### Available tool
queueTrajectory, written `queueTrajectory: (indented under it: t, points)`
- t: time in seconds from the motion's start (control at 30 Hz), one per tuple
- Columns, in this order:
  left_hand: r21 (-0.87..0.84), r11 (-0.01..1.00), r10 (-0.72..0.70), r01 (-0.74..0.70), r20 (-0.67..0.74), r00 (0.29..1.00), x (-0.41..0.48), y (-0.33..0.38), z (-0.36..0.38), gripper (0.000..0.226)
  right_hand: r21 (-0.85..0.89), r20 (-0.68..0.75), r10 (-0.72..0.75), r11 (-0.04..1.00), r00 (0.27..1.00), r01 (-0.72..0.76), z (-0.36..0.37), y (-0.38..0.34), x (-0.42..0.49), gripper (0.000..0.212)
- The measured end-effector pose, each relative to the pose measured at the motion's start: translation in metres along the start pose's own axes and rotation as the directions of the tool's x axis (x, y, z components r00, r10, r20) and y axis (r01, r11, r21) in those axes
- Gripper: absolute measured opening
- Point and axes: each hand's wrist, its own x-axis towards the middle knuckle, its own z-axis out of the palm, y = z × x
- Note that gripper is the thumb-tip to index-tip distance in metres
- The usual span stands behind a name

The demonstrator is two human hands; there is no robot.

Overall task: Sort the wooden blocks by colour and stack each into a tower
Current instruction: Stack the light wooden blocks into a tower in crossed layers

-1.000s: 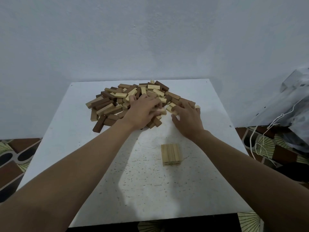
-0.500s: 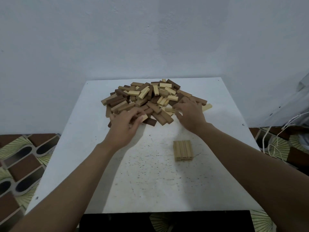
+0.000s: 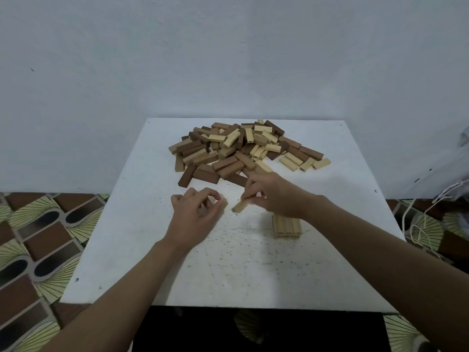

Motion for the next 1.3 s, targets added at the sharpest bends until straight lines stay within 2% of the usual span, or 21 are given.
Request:
queueTrajectory:
  t: [0.1,0.2,0.3,0.37,0.43,0.5,0.6,0.7,0.8,0.87,0.93,1.0,1.1,1.23,1.3]
  points:
    - [0.05,0.999,0.021,-0.022,0.017,1.0,-0.002,-0.001,0.007,0.013,-0.053,0.108,0.007,0.999,0.994,-0.001,0.002,-0.007,0.002,0.015]
    - [0.073,0.994,0.079,-0.084,0.078,0.994,-0.002,-0.002,0.006,0.024,0.044,0.068,0.057,0.997,0.996,-0.06,-0.001,-0.009,0.0,0.019]
    - [0.01,0.995,0.092,-0.094,0.158,0.983,-0.003,-0.002,0.002,0.034,0.114,-0.131,0.182,0.979,0.974,-0.168,-0.01,0.001,-0.001,0.013]
    - [-0.009,0.997,0.071,-0.071,0.181,0.981,-0.001,-0.004,0.001,0.035,0.093,-0.311,0.259,0.966,0.915,-0.241,-0.014,0.014,-0.003,0.009]
    - [0.047,0.993,0.095,-0.109,0.238,0.967,0.0,-0.006,0.0,0.047,0.032,-0.463,0.274,0.955,0.843,-0.294,-0.013,0.032,-0.003,0.011]
    - [0.109,0.979,0.133,-0.171,0.293,0.947,0.0,-0.008,-0.001,0.06,-0.03,-0.512,0.32,0.921,0.797,-0.389,-0.009,0.05,-0.004,0.017]
    - [0.17,0.96,0.158,-0.22,0.319,0.935,0.001,-0.01,-0.001,0.062,-0.105,-0.458,0.408,0.857,0.789,-0.504,-0.006,0.071,-0.002,0.021]
    - [0.178,0.961,0.147,-0.209,0.312,0.939,0.003,-0.01,0.0,0.056,-0.237,-0.406,0.389,0.829,0.827,-0.507,-0.004,0.077,0.004,0.015]
    - [0.165,0.968,0.132,-0.188,0.302,0.944,0.003,-0.01,0.0,0.057,-0.299,-0.423,0.344,0.82,0.838,-0.488,-0.007,0.076,0.008,0.015]
    - [0.167,0.967,0.136,-0.193,0.301,0.944,0.003,-0.01,0.0,0.057,-0.264,-0.423,0.329,0.847,0.844,-0.462,-0.007,0.072,0.01,0.024]
    - [0.175,0.963,0.145,-0.205,0.304,0.942,0.004,-0.01,0.0,0.058,-0.218,-0.363,0.325,0.882,0.873,-0.419,-0.007,0.065,0.013,0.029]
    - [0.186,0.958,0.154,-0.219,0.312,0.938,0.004,-0.011,0.0,0.057,-0.209,-0.284,0.35,0.886,0.893,-0.414,-0.007,0.058,0.016,0.027]
    - [0.191,0.957,0.156,-0.22,0.302,0.94,0.003,-0.013,0.001,0.055,-0.291,-0.219,0.363,0.861,0.905,-0.416,-0.008,0.055,0.019,0.02]
    - [0.19,0.959,0.149,-0.212,0.301,0.942,0.002,-0.013,0.002,0.05,-0.311,-0.199,0.403,0.838,0.893,-0.448,-0.011,0.055,0.021,0.023]
    - [0.18,0.959,0.16,-0.219,0.292,0.943,0.002,-0.014,0.002,0.045,-0.277,-0.235,0.404,0.844,0.884,-0.459,-0.011,0.057,0.018,0.02]
